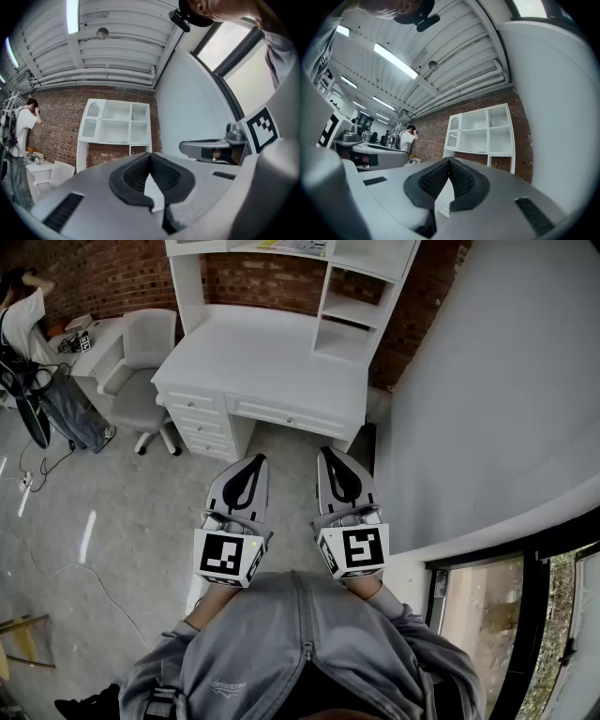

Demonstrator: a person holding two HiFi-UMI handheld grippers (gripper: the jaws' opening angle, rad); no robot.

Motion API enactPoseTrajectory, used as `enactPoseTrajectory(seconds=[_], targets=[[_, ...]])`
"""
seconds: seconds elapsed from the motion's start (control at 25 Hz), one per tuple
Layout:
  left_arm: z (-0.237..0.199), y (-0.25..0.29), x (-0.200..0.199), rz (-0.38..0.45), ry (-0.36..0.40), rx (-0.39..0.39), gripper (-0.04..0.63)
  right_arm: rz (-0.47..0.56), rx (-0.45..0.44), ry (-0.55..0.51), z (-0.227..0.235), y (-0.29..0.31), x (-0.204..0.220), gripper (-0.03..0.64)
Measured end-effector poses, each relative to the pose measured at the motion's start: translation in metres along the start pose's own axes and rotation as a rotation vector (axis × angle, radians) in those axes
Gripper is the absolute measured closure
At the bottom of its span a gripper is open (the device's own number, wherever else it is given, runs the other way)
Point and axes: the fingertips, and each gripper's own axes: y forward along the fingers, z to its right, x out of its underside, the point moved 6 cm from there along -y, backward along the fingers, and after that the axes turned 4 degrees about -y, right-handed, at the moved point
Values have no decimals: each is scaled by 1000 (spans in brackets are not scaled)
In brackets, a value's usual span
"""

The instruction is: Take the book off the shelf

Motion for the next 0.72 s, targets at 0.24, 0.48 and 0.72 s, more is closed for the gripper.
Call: enactPoseTrajectory(seconds=[0.24, 0.48, 0.72], targets=[[7, 5, -4, 9, 19, -7, 588, 17, 6, -5, 9, -2, -2, 591], [17, 13, -6, 14, 30, -12, 588, 24, -3, 0, 21, -6, 0, 591], [30, 26, -7, 34, 34, -20, 588, 77, -24, 48, 42, -8, -1, 591]])
